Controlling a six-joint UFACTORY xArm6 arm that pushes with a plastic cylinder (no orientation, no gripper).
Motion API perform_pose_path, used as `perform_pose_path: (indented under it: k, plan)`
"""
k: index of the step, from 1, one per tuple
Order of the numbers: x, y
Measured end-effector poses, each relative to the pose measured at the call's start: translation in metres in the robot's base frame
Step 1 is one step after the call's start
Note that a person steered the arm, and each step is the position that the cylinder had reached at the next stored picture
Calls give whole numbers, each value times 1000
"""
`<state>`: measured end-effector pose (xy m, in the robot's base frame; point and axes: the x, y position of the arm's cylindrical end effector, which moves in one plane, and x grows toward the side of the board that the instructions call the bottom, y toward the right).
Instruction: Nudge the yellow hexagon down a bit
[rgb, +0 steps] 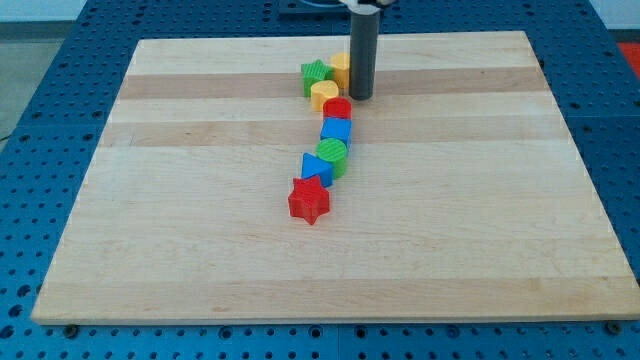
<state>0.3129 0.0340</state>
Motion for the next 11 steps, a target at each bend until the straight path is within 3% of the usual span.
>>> perform_pose_path:
  k: [2, 4, 5, 6, 9, 11]
  plan:
    - [-45, -5]
    - [-51, 26]
    - [-89, 46]
    - [-117, 31]
    - [-98, -26]
    - [-103, 23]
